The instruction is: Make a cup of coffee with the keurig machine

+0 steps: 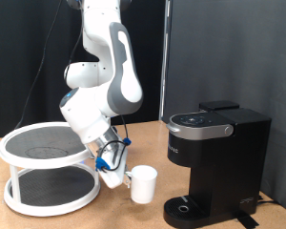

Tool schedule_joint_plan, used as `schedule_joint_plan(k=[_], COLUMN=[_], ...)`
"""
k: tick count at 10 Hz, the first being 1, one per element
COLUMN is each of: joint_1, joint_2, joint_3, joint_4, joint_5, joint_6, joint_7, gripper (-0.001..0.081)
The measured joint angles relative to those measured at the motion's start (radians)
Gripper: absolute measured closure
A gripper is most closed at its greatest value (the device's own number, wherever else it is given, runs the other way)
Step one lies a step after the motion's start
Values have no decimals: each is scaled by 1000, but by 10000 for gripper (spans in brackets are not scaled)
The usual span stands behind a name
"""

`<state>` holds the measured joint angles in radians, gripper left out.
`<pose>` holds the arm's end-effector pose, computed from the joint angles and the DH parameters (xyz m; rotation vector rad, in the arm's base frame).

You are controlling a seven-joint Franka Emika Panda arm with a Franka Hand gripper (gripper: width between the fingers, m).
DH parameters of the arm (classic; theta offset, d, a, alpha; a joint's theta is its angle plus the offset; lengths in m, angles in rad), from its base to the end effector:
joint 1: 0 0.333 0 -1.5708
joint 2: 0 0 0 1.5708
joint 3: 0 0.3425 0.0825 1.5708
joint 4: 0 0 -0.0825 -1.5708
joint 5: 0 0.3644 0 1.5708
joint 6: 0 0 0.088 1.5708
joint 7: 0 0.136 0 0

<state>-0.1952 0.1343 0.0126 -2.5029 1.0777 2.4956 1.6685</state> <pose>0.4436 -0.0714 0.2381 -0.4865 2.6863 0.6676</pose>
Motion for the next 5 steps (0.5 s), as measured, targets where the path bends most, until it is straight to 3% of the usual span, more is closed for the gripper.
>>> schedule_joint_plan(k=[5], joint_1=[45], joint_2=[56], joint_3=[90], joint_4=[30], joint_5=[75], joint_6=[98], joint_7=[5], gripper=[803])
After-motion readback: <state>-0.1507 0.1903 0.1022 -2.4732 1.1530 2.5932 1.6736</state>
